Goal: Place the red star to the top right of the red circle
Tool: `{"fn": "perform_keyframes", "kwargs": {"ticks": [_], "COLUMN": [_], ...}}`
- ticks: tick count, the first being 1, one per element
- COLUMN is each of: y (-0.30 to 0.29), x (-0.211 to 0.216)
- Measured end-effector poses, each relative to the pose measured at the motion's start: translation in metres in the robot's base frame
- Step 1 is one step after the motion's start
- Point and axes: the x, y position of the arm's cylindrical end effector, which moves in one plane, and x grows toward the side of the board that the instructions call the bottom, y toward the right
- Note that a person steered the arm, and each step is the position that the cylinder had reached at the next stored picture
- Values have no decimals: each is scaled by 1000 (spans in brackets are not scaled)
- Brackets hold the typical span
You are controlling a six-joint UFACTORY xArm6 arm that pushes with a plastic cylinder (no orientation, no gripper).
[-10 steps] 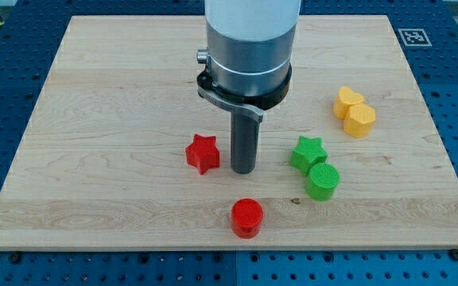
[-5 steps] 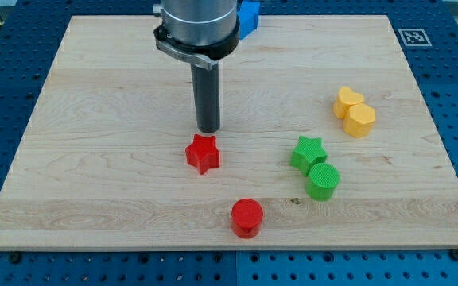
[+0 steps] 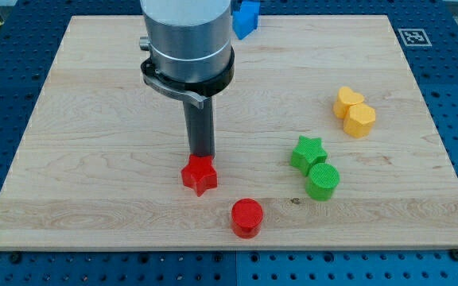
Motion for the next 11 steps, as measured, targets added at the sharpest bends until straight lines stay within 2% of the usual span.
{"fn": "perform_keyframes", "kwargs": {"ticks": [2,5,8,11], "y": [-13,-62,-62,-62], "x": [0,5,57,71]}}
